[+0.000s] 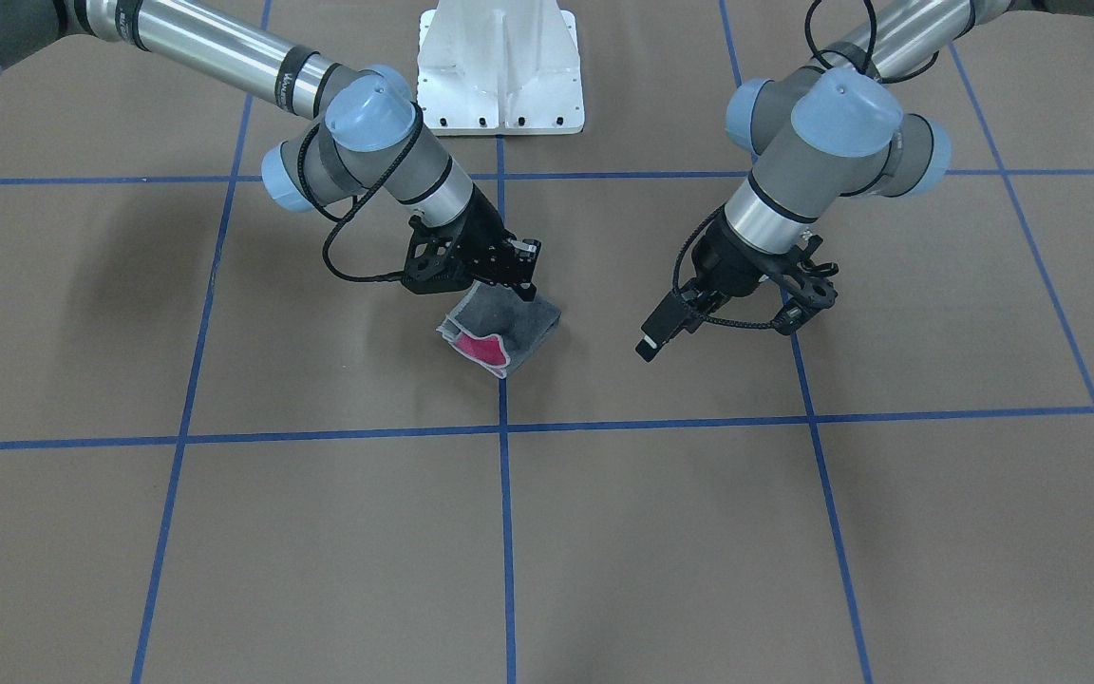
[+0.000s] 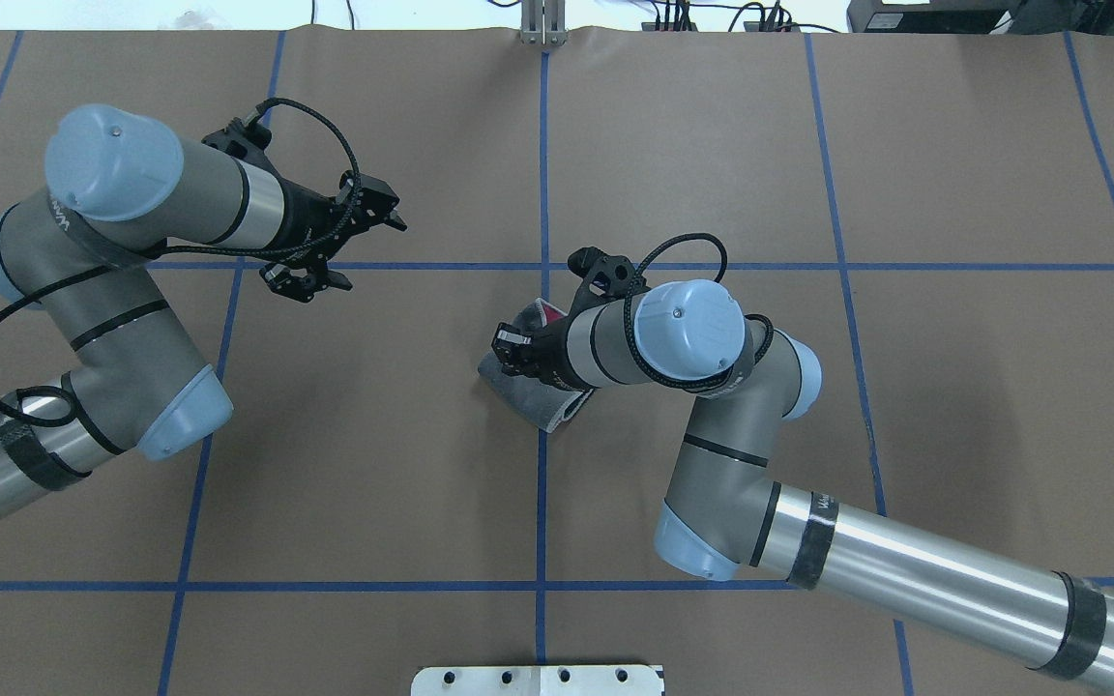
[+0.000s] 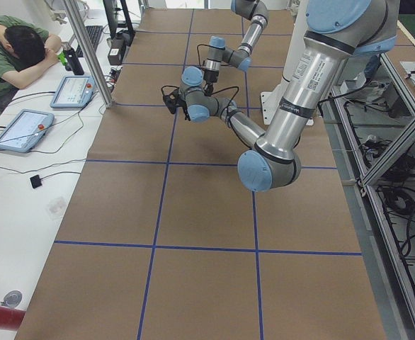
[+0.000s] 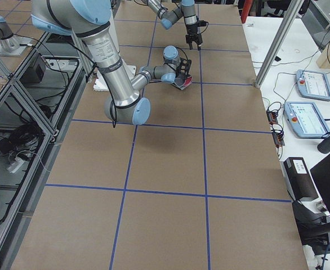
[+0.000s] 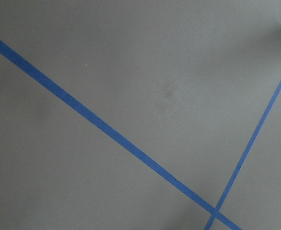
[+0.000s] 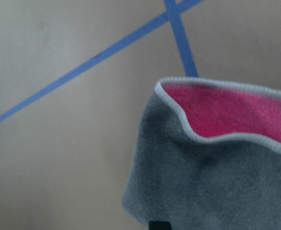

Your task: Fold towel twice with both arms

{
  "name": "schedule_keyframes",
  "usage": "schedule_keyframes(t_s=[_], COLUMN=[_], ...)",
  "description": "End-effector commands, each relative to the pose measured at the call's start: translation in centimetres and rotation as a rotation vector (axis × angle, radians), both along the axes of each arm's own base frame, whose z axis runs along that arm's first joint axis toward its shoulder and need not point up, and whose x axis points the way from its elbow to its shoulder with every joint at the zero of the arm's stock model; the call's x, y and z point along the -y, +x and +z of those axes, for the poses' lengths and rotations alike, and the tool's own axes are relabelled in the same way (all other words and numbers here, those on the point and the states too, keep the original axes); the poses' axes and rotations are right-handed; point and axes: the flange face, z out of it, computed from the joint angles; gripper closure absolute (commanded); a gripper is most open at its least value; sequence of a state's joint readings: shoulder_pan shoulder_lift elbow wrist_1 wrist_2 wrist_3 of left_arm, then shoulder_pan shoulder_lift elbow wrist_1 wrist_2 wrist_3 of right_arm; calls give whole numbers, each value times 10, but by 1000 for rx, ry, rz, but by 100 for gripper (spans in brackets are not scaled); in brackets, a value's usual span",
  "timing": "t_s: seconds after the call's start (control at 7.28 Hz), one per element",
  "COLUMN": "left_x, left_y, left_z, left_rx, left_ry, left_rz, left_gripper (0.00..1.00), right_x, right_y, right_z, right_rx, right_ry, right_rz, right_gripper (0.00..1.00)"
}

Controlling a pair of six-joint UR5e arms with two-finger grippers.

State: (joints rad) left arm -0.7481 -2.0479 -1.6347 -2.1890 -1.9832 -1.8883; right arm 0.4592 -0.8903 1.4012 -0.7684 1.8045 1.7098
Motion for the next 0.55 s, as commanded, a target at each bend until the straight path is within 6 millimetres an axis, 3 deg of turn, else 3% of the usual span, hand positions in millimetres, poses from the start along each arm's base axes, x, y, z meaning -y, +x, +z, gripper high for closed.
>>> schedule_keyframes(t_s=[0.0,0.41], left_x=[0,0], left_y=[0,-1], left_z=[0,0], left_rx=[0,0], left_ry=[0,0], left_rz=[0,0], left_gripper=[1,1], right_x=[14,31], right_y=[-20,-41], right_z=[-13,-15], right_rx=[-11,-45], right_ry=[-5,-12], right_rz=[6,27], right_gripper=[100,100])
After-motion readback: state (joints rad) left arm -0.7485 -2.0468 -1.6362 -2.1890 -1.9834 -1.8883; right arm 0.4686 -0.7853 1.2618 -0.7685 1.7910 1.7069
